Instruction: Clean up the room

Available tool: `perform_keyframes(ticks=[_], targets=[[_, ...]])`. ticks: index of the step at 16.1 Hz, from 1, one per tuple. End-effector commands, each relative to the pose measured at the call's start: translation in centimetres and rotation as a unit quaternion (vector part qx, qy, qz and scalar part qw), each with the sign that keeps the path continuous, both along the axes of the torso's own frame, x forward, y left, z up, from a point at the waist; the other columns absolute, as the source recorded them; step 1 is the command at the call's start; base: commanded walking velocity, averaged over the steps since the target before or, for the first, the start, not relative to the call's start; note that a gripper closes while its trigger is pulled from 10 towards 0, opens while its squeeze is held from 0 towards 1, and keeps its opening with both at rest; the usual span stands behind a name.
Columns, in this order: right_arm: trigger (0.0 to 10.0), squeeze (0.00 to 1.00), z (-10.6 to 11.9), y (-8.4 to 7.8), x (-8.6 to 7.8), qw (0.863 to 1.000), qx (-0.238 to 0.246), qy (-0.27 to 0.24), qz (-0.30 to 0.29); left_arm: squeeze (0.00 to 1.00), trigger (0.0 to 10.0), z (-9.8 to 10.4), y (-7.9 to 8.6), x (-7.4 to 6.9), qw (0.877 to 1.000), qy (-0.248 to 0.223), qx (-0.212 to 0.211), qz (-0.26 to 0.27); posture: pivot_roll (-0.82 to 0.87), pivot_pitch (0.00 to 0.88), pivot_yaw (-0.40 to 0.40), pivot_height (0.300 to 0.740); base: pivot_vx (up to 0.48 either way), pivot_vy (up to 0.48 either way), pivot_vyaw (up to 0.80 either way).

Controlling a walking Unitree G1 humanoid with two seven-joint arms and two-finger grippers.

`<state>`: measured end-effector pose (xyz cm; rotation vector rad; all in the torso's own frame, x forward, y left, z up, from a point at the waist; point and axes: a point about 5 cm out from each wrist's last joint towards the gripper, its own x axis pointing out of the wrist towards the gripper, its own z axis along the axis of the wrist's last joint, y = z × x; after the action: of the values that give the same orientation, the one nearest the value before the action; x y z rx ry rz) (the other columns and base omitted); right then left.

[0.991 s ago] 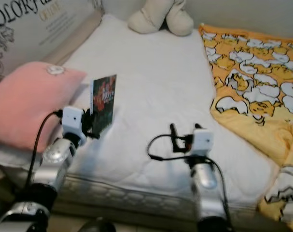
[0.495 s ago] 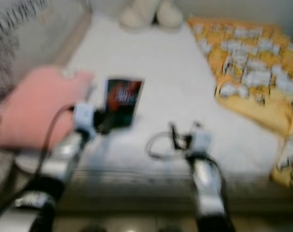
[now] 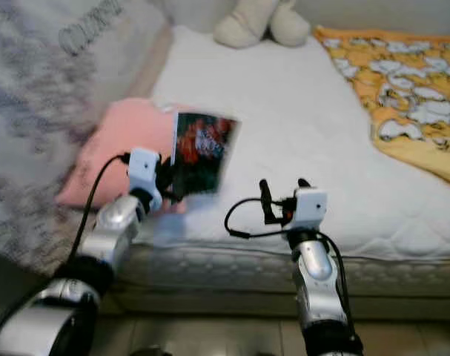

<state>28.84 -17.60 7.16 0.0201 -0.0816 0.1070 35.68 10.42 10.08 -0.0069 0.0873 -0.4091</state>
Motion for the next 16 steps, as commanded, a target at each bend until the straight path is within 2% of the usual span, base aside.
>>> perform_keyframes(ticks=[1,2,3,6,7,9,11,13,16], targets=[[10.0,0.00,0.4,-0.9,-0.2,1.000,-0.006,-0.010,-0.012,0.00,10.0,2.1,-1.5,1.1,0.999,-0.024,0.000,-0.031,-0.13,0.000,0.029,0.740,0.000,0.000,0.00],[10.0,0.00,0.4,-0.8,-0.3,1.000,-0.009,-0.011,-0.010,0.00,10.0,2.7,-1.8,1.7,0.999,-0.022,0.011,-0.033,-0.14,0.000,0.035,0.740,0.000,0.000,0.00],[10.0,0.00,0.5,-0.7,-0.4,1.000,-0.010,-0.015,-0.008,0.00,10.0,3.3,-1.8,2.1,0.999,-0.022,0.004,-0.032,-0.15,0.000,0.040,0.740,0.000,0.000,0.00],[10.0,0.00,0.9,-0.7,-0.8,0.999,-0.020,-0.025,-0.004,0.00,10.0,4.0,-1.6,2.2,0.999,-0.039,-0.022,-0.020,-0.16,0.000,0.047,0.740,0.000,0.000,0.00],[10.0,0.00,1.2,-0.7,-1.0,0.999,-0.022,-0.031,-0.003,0.00,10.0,3.3,-1.4,1.8,0.998,-0.035,-0.059,0.009,-0.16,0.000,0.049,0.740,0.000,0.000,0.00],[10.0,0.00,2.2,-0.7,-1.0,0.998,-0.031,-0.047,0.002,0.00,10.0,2.5,-2.2,0.9,0.996,-0.038,-0.076,0.008,-0.17,0.000,0.048,0.740,0.000,0.000,0.00],[10.0,0.00,2.6,-1.1,-1.4,0.998,-0.030,-0.050,-0.002,0.00,10.0,1.4,-4.5,-0.5,0.996,-0.037,-0.064,-0.047,-0.17,0.000,0.046,0.740,0.403,0.000,0.00],[10.0,0.00,1.7,-1.0,-2.1,0.999,-0.027,-0.033,-0.003,0.00,10.0,1.3,-6.0,-1.0,0.994,-0.034,-0.053,-0.092,-0.16,0.000,0.046,0.740,0.480,0.000,0.00],[10.0,0.00,1.3,-0.8,-2.5,1.000,-0.016,-0.019,-0.009,0.00,10.0,2.0,-6.5,-0.6,0.993,-0.037,-0.043,-0.100,-0.17,0.000,0.049,0.740,0.480,0.000,0.00]])
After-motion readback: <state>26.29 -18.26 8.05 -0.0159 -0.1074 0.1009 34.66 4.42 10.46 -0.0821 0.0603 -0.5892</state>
